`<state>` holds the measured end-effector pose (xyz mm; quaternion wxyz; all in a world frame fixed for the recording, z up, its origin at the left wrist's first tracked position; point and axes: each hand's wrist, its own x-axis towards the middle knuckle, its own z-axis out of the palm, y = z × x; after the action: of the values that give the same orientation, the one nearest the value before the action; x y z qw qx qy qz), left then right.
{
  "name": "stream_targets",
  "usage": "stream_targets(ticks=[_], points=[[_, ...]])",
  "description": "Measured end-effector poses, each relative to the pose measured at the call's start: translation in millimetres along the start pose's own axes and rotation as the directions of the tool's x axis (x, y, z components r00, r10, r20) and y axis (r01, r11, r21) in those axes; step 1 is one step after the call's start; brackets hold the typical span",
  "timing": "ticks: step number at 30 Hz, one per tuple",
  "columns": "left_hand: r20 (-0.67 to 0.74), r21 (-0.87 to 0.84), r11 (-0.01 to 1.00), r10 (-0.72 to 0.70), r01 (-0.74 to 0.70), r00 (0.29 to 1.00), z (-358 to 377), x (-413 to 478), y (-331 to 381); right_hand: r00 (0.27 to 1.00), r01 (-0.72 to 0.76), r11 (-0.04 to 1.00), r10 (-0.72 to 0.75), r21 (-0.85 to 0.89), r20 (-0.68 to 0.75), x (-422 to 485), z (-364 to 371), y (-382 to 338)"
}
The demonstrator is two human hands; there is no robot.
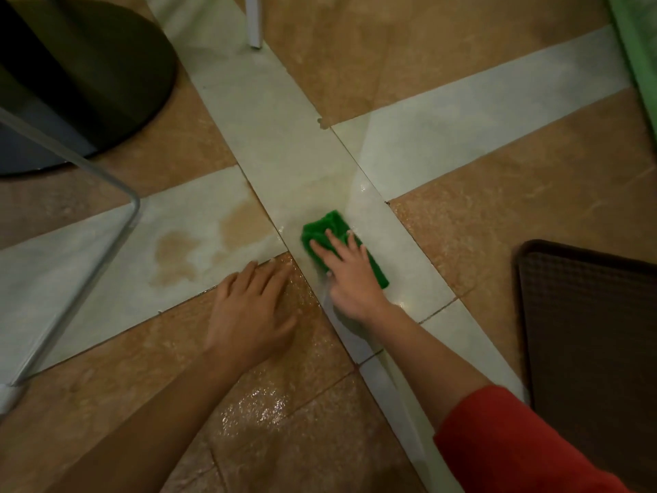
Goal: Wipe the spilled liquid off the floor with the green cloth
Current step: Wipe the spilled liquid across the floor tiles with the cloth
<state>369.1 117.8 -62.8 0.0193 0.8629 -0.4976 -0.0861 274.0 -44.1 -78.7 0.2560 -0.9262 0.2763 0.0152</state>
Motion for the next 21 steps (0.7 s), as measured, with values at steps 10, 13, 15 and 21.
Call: stream_targets(ticks=[10, 13, 15, 21], points=[[0.010, 0.056, 0.998, 0.000, -0.001, 1.000, 1, -8, -13, 0.990, -0.142, 0.990, 0.142, -0.005, -0.011, 29, -2, -8], [-0.011, 0.017, 0.999, -0.042, 0.042, 0.999, -5, -4, -16, 0.999, 0.025, 1.000, -0.025, -0.002, 0.019, 20, 10, -27], [-0.015, -0.012, 0.997, -0.083, 0.082, 0.996, -6, -4, -18, 0.989, 0.146, 0.989, -0.146, 0.007, 0.030, -5, 21, -36], [0.001, -0.015, 0.992, -0.123, 0.123, 0.992, -9, -23, -31, 0.990, 0.133, 0.991, -0.133, 0.011, 0.054, -11, 18, -25]])
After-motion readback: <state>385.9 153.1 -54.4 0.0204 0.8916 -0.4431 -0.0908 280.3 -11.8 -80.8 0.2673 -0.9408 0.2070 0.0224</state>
